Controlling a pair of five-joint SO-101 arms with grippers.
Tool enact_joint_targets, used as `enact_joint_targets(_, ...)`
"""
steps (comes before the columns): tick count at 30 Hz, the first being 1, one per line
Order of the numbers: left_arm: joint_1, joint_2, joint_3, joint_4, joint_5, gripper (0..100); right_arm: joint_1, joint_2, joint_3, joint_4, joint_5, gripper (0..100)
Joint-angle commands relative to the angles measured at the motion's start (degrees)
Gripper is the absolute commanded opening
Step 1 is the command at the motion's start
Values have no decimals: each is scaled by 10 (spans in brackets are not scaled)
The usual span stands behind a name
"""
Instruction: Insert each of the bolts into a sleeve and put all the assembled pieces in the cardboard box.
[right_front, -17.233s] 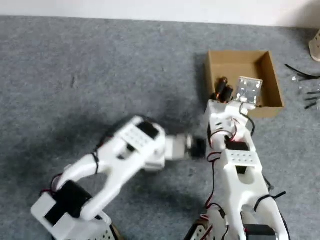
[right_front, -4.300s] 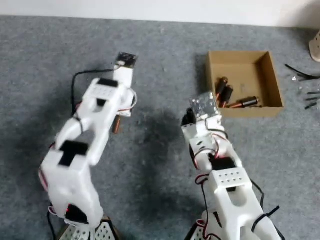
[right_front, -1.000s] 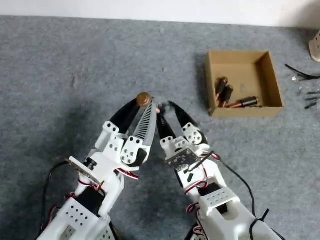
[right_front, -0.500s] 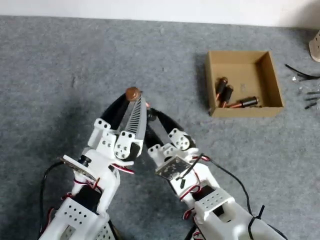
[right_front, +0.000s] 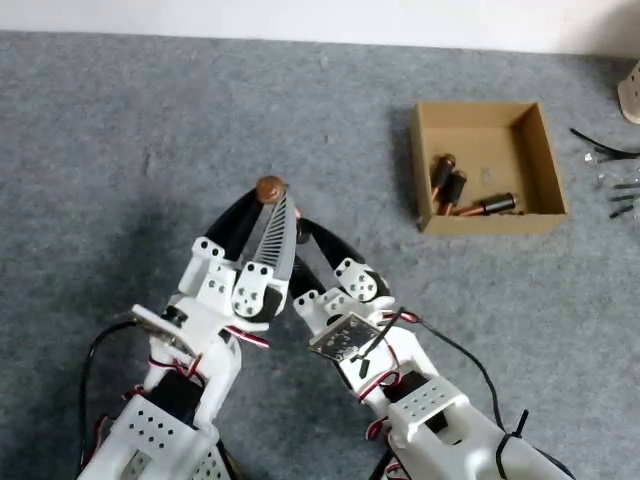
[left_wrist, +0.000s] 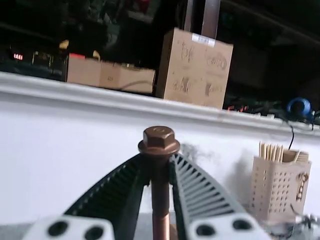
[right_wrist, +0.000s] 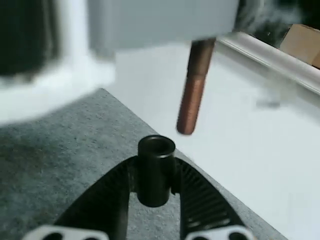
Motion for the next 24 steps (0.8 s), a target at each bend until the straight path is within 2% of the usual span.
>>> enact_joint_targets(1, 0, -12, 15, 28, 2, 6, -7, -15, 79, -22, 5, 5)
enact_joint_targets(14, 2, -13, 15, 31, 4, 6, 9, -11, 79, -21, 4, 5)
enact_joint_targets(20, 4, -13, 15, -49, 4, 6, 10, -10, 79, -20, 4, 5)
enact_joint_targets(24, 5, -13, 15, -57, 5, 6, 13, -10, 79, -20, 6, 5)
